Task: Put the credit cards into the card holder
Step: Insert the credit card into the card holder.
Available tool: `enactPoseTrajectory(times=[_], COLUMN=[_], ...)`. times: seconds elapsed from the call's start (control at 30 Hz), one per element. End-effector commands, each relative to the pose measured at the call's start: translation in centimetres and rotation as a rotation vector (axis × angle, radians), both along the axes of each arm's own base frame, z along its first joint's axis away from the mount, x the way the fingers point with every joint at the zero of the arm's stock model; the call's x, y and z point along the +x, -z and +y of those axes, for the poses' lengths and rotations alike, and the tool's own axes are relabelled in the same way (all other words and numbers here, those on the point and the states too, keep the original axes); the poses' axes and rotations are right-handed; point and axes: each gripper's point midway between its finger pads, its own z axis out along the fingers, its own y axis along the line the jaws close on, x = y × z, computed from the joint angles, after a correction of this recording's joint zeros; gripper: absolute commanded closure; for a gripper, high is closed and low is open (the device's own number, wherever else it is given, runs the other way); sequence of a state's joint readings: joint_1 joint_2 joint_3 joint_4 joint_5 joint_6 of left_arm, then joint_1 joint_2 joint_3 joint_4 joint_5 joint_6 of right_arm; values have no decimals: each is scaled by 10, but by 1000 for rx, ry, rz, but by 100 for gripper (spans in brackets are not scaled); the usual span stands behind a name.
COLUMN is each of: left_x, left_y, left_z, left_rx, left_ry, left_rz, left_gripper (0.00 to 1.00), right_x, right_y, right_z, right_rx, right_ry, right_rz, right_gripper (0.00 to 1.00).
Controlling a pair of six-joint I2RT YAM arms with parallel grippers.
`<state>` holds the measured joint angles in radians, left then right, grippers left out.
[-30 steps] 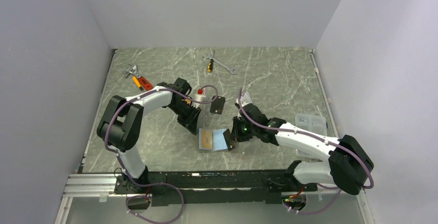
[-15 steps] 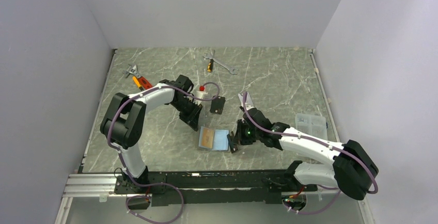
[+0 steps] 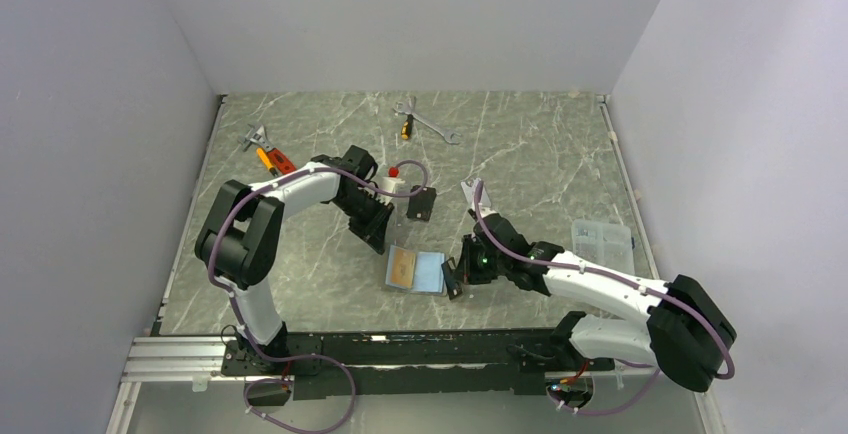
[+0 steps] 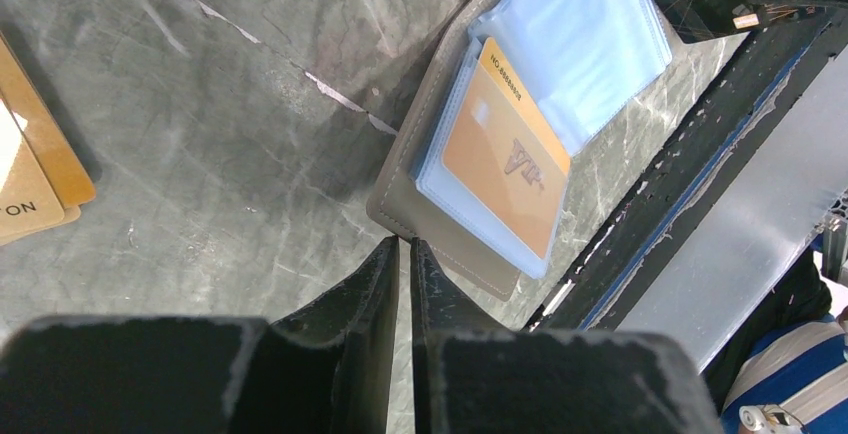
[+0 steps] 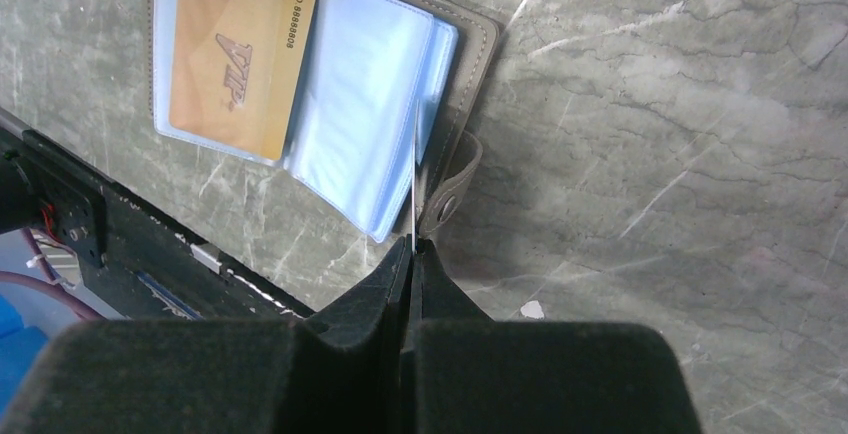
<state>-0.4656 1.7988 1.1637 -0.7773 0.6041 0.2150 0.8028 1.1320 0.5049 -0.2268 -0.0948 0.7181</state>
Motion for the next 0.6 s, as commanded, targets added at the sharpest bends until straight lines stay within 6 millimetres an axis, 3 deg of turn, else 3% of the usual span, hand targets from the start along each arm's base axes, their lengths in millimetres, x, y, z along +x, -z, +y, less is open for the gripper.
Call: enactPoseTrajectory(times=[0.0, 0.57], left_x=[6, 5], left_y=[-8, -11], left_z=[-8, -10], left_rx=[-25, -31], left_ry=[12, 24], left_rz=[-41, -59], left_gripper=[86, 89], right_x=[6, 5], right_y=[-8, -10], right_z=[6, 16], right_rx=[40, 98], right_ry=[16, -5], right_rz=[-30, -34], right_gripper=[100, 100])
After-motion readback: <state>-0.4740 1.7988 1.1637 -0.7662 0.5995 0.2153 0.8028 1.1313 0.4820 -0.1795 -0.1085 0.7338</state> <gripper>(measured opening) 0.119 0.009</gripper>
